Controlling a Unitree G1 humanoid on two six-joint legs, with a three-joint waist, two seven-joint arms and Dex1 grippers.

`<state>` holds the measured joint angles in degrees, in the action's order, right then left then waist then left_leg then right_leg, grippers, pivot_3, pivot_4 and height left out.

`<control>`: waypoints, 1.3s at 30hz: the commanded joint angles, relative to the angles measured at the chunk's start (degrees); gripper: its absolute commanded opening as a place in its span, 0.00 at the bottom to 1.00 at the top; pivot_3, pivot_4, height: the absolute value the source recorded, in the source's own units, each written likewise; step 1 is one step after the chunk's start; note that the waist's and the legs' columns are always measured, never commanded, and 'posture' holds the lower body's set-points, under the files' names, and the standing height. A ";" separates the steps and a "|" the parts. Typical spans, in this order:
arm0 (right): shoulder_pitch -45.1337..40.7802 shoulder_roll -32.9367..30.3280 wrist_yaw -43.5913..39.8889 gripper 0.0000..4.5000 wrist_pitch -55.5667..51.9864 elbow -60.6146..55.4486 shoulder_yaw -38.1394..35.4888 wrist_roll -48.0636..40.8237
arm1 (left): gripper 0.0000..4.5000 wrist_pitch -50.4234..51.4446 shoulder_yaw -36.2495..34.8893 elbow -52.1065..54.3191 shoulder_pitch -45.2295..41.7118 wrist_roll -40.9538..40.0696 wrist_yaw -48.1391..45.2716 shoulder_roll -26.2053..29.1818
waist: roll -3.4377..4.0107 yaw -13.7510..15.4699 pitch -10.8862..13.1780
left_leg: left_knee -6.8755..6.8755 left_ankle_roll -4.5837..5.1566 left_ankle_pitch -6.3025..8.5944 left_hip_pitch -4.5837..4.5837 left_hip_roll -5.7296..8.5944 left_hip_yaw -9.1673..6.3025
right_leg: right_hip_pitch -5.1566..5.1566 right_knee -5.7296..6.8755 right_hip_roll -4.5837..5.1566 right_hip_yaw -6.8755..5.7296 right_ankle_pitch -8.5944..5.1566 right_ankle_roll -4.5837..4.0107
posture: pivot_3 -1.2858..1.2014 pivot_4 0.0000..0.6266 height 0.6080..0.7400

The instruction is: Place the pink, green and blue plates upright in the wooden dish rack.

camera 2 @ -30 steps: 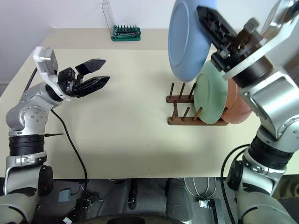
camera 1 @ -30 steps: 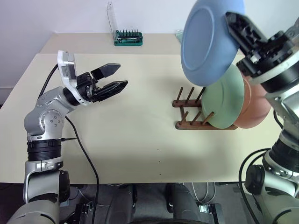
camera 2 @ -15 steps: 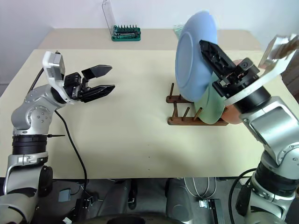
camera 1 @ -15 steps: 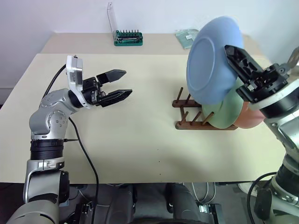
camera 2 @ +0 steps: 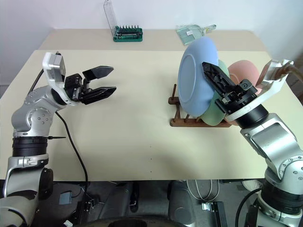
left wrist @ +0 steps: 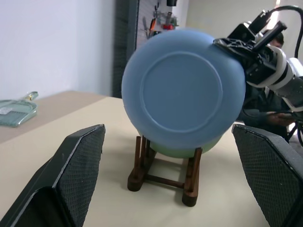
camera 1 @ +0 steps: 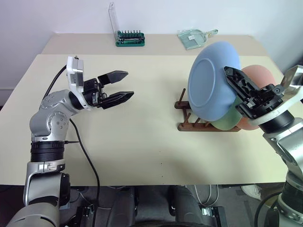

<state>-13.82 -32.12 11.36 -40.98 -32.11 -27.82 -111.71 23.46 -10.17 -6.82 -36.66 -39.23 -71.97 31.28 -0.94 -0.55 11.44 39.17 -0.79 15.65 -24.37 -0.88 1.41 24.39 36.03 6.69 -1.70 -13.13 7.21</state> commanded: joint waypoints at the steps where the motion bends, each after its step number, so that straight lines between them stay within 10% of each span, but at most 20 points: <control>1: -1.01 -0.38 -0.28 0.00 0.44 -0.65 0.48 -1.29 | 0.98 -0.51 -0.57 1.66 -0.20 -0.36 0.40 0.54 | 0.00 -0.02 0.00 | 0.00 0.00 0.00 0.00 0.00 0.00 | 0.00 0.00 0.00 0.00 0.00 0.00 | 0.52 0.24 1.00; 8: 1.18 -3.22 -0.51 0.00 -1.16 2.19 1.70 -1.29 | 0.98 -0.29 -0.44 2.66 0.23 -0.53 1.13 0.49 | 0.00 0.06 0.00 | 0.00 0.00 0.00 -0.01 0.00 0.01 | 0.00 -0.01 0.00 0.00 0.00 0.00 | 0.52 0.24 1.00; 18: 1.40 -5.08 -0.44 0.96 -0.65 2.91 3.09 -1.29 | 1.00 0.78 -0.72 3.98 0.76 -1.43 1.98 0.51 | -0.01 0.06 0.00 | 0.00 0.00 0.00 0.00 0.01 0.01 | 0.00 -0.01 0.01 0.00 0.00 0.00 | 0.52 0.24 1.00; 35: 0.28 -15.11 -10.11 0.98 -1.38 1.11 -0.10 -0.30 | 1.00 0.77 -0.52 3.98 0.76 -1.56 2.03 -0.33 | -0.03 0.19 -0.01 | 0.01 0.01 0.00 -0.01 0.00 0.01 | 0.00 -0.02 0.01 0.00 0.00 0.00 | 0.52 0.24 1.00; 39: 0.79 -17.15 -18.30 0.98 1.19 -0.56 -4.79 12.29 | 1.00 0.42 -0.22 3.55 0.52 -1.26 1.79 -0.67 | -0.03 0.29 -0.02 | 0.01 0.01 0.00 -0.01 0.01 0.01 | -0.01 -0.02 0.01 0.00 0.00 0.00 | 0.52 0.24 1.00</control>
<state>-13.26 -48.05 -2.63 -41.84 -30.17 -28.86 -104.81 24.48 -10.16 -4.36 -35.79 -39.52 -69.88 30.79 -0.98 -0.27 11.42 39.18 -0.78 15.66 -24.38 -0.87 1.41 24.39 36.01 6.69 -1.70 -13.13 7.21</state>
